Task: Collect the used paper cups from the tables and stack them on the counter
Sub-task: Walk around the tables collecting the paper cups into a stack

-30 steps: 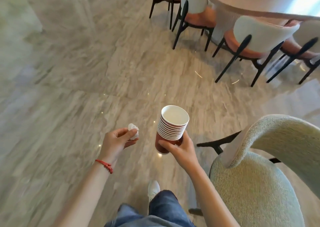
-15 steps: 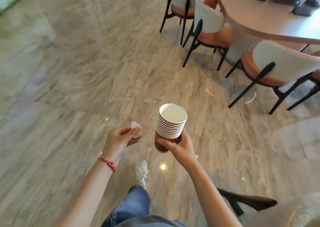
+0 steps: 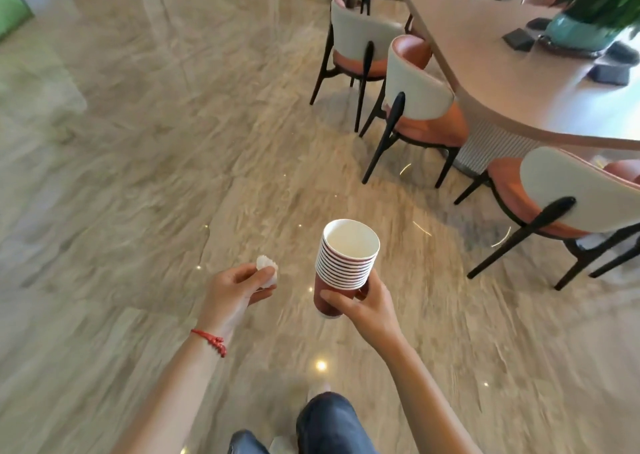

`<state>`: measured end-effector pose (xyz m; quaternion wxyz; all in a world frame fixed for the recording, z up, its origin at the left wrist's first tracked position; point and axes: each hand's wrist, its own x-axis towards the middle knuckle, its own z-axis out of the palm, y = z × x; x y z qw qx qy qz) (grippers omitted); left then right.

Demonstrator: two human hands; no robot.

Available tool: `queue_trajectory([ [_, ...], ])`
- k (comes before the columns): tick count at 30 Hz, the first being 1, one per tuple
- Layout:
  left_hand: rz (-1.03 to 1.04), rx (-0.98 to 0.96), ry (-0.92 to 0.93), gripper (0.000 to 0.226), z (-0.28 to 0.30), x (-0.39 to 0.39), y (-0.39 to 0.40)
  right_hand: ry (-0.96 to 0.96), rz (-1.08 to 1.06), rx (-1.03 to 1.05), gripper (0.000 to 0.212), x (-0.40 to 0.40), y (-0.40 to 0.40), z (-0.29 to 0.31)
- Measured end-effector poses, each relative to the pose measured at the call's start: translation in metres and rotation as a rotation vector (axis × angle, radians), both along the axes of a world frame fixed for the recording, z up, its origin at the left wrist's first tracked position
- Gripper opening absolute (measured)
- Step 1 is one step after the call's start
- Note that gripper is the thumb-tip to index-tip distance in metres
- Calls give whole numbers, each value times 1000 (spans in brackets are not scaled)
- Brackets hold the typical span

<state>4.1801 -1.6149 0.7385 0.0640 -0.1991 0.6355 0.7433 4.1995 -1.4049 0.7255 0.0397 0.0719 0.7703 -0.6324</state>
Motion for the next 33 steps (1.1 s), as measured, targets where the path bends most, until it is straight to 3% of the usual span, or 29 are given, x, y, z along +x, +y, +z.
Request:
queue_trajectory([
  [6,28,23,19,10,-32,-123,13,16,19,22,50,-128,7,-37],
  [17,59,52,72,12,-19,-337,22,46,52,-3,48,-373,27,-12],
  [26,71,60,22,12,-52,-499,-23,-47,119,-11,52,-536,-31,-55],
  [33,63,30,13,16,-53,-649,-87,-40,140,5,47,-688,-96,-52],
])
